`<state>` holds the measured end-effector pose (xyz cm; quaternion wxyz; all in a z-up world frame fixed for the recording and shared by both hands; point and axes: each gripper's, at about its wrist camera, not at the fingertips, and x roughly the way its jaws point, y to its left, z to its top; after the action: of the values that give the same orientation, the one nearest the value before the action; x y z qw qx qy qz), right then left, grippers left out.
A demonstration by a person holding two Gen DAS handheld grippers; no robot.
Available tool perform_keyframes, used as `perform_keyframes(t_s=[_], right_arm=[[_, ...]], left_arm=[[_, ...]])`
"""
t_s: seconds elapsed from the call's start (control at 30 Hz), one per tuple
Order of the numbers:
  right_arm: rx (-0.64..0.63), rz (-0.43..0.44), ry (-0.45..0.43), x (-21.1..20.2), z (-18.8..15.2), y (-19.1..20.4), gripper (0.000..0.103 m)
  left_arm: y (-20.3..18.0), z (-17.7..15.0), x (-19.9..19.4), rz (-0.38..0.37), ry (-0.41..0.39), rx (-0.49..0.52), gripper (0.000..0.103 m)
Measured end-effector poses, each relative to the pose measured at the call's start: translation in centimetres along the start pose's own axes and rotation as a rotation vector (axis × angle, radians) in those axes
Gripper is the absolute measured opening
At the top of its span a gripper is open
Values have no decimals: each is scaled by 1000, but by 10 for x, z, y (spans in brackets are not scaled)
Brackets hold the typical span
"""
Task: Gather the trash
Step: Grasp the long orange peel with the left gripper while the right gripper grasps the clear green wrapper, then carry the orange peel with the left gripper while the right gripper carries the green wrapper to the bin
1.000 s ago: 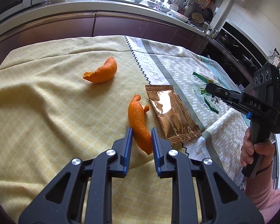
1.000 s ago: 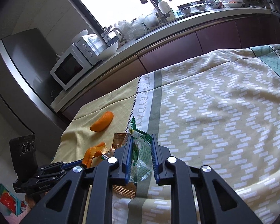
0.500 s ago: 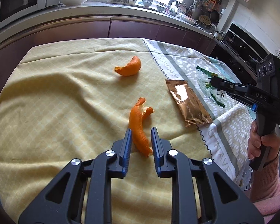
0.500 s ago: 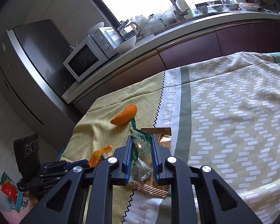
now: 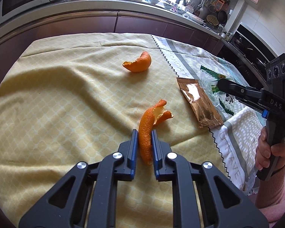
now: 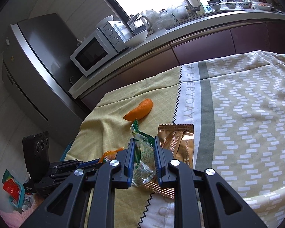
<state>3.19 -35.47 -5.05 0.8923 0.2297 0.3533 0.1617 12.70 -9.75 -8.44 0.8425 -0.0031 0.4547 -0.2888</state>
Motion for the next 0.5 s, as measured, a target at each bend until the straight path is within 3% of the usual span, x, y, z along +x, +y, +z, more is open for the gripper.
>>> perform_keyframes(t_s=[0.5], right_arm=[[-64,78,30,17,-4,42,18]], left_arm=[[27,-15,-62,48,-110,-41,14]])
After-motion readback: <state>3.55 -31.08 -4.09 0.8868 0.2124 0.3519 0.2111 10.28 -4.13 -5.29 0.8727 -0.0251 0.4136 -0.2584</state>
